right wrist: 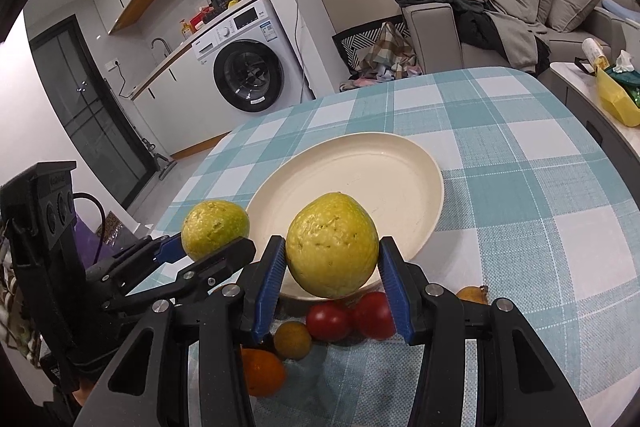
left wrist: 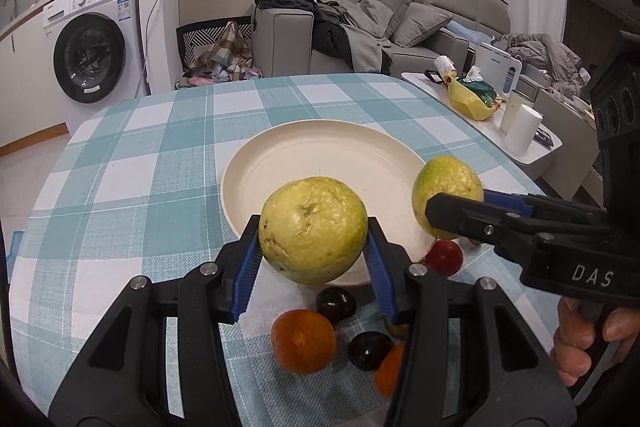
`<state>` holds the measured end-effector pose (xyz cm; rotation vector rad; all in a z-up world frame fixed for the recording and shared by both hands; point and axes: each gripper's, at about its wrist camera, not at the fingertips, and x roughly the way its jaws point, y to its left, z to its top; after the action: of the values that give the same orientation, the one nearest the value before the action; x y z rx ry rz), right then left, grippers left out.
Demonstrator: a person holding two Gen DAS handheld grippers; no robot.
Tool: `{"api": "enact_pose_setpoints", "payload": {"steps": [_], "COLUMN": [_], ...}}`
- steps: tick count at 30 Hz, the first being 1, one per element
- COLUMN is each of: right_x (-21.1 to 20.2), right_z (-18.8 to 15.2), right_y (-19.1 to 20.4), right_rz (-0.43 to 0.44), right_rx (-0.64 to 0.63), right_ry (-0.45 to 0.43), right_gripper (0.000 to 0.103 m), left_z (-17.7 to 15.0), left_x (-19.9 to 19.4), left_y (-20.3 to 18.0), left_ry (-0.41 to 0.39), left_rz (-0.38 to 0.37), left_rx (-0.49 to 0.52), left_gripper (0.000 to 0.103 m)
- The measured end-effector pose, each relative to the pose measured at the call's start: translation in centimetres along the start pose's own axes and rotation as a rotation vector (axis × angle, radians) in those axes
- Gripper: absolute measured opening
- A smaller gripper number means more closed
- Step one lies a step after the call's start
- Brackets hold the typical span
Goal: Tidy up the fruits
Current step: 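Carry both guavas onto the cream plate and open both grippers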
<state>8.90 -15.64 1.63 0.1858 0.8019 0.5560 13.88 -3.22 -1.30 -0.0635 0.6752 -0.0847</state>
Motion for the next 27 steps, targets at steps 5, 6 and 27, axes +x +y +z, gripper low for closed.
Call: {"api": "enact_pose_setpoints", "payload": {"steps": [5, 6, 27], "right_x": [0.9, 1.0, 3.5], "right_z": [0.2, 0.2, 0.4], "right_y": [-0.4, -0.5, -1.0], "right_rz": [-0.003, -0.005, -0.031], "right_rx": [0.01, 0.014, 0.019], "right_ry": [0.011, 0.012, 0.044], "right_gripper": [0.048, 0.048, 0.048], "left_z": [0.2, 0.2, 0.1], "left_x": [1.3, 1.6, 4.2], "left_y": [0.3, 0.4, 0.8], "left_ry": [0.013, 0.017, 0.066], "left_rz": [0.009, 0.01, 0.031], "left_rx": [-0.007, -0.008, -0.015], "left_gripper": [0.046, 0.046, 0.046]}}
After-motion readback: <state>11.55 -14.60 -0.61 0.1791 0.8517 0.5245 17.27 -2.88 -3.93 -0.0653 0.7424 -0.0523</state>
